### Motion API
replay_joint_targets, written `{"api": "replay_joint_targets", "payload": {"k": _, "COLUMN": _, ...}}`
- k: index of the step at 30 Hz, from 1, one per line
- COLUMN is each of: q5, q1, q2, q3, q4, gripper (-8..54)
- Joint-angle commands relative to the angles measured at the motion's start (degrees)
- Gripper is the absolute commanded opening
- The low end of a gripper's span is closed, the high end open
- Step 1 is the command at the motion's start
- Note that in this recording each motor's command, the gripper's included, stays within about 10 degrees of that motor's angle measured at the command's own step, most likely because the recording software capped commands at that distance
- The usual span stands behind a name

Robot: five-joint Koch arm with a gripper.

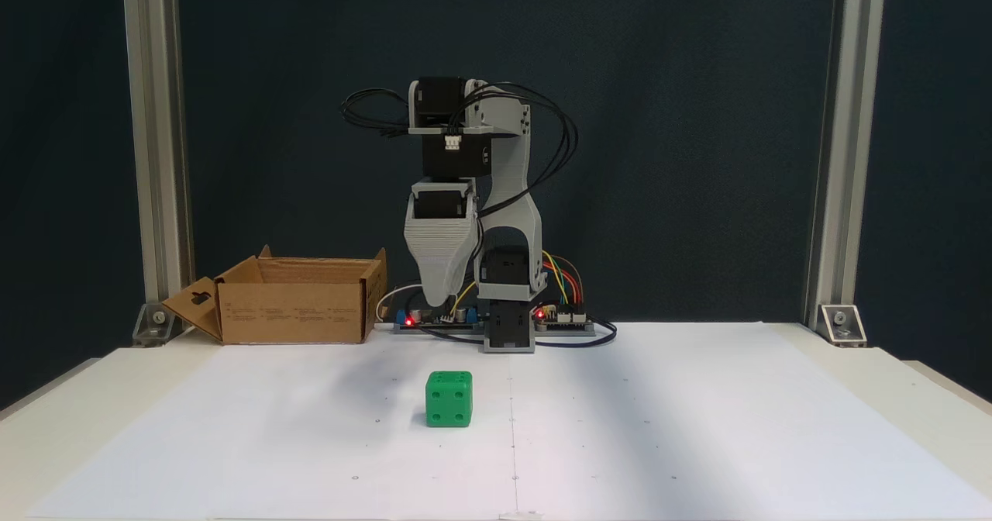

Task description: Grasp a green dice and put it in the bin.

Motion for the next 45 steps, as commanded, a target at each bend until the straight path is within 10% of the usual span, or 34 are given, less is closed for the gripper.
{"api": "replay_joint_targets", "payload": {"k": 1, "q5": 3.16, "q1": 0.35, "q2": 1.32, "q3": -3.87, "q4": -1.23, "gripper": 44.2}}
{"api": "replay_joint_targets", "payload": {"k": 45, "q5": 4.66, "q1": -2.29, "q2": -5.19, "q3": 6.15, "q4": -12.04, "gripper": 44.9}}
